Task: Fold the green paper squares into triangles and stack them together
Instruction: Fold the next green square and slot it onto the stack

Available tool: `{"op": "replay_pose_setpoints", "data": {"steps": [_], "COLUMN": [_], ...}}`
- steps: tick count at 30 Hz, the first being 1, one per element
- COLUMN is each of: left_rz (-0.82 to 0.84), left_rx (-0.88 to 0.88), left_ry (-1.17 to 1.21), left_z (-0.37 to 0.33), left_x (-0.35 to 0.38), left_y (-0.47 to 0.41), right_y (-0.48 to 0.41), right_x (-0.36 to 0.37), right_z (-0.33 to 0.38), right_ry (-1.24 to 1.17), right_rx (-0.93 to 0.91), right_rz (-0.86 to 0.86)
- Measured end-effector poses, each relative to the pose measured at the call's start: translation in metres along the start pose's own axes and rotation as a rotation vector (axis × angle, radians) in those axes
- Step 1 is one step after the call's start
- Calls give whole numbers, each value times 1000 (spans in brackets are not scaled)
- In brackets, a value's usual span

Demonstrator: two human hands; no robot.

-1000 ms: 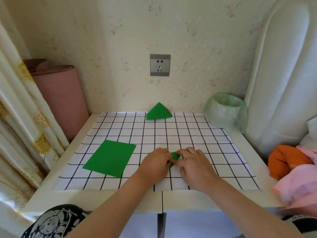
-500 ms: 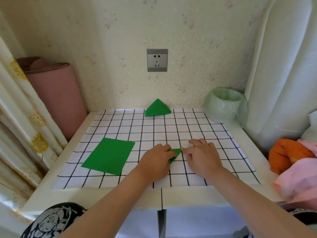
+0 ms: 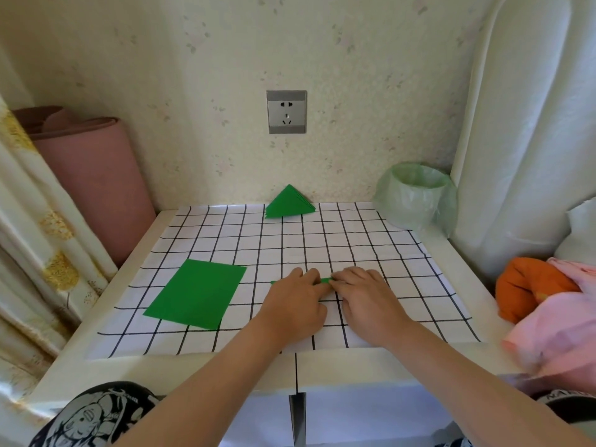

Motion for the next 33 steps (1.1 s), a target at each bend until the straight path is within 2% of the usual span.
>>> {"op": "replay_pose_setpoints", "data": {"steps": [10, 18, 27, 33], "left_rz": [-5, -28, -46, -75], "left_rx": [50, 26, 29, 68], "left_ry": [171, 257, 259, 139], "left_z": [9, 13, 16, 22], "left_x": [1, -4, -5, -3], "left_y": [20, 46, 34, 18], "right_y": [-6, -8, -16, -24], "right_x": [2, 3, 2, -5], "right_z": [-2, -2, -2, -7], "right_ry": [12, -8, -31, -72], "right_rx": [31, 53, 95, 73], "right_rz": [-57, -61, 16, 81]}}
Point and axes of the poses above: each hand's wrist, its own y-axis away from the middle knuckle, its own x-axis out of the palm, z = x × y, the point moved 3 cm from there along -y, towards the middle knuckle, and after that the axes turned 10 degrees about -y, right-handed, at the moved point
